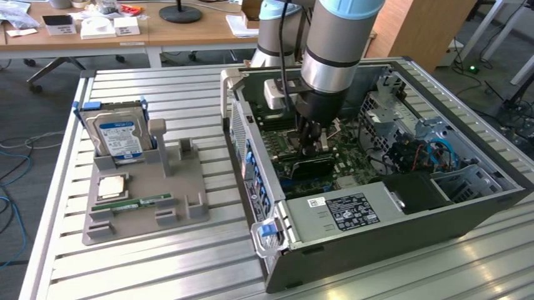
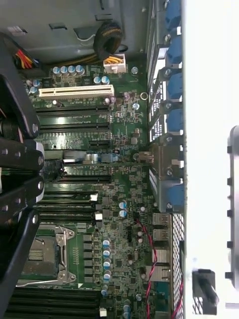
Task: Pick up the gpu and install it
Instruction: 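Press down on the gpu until it lock into place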
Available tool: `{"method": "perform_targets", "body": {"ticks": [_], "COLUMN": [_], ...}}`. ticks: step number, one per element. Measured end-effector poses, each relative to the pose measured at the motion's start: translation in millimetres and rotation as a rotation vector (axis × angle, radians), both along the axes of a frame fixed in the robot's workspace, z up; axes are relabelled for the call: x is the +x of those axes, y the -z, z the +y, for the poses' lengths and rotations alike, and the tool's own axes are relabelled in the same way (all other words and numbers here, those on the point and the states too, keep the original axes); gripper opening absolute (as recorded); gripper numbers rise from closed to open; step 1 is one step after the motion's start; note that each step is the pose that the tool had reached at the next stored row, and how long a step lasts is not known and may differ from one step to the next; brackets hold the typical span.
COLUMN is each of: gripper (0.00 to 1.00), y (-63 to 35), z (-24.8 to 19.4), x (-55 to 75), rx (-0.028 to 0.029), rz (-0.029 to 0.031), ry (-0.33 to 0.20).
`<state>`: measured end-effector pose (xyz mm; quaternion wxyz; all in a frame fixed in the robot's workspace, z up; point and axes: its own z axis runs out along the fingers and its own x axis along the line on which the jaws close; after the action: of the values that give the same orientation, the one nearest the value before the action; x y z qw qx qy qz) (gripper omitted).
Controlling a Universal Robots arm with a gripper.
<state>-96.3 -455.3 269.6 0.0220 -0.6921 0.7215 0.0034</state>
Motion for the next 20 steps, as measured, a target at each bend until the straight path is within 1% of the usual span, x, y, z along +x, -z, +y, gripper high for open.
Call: {"method": "perform_targets", "body": {"ticks": [3,10,16,20], "gripper": [0.11,0.11,0.11,0.11], "y": [-1.3,-13.3,-13.2,-7.7], "z": [0.0,0.0,0.0,0.0], "x": [0.3,0.8,3.2,3.2], "rx": [-0.0003,-0.0002,0.0000,0.0000], "rz": [0.0002,0.0001,0.0002,0.0002], "ry": [0.000,0.000,0.000,0.000]}}
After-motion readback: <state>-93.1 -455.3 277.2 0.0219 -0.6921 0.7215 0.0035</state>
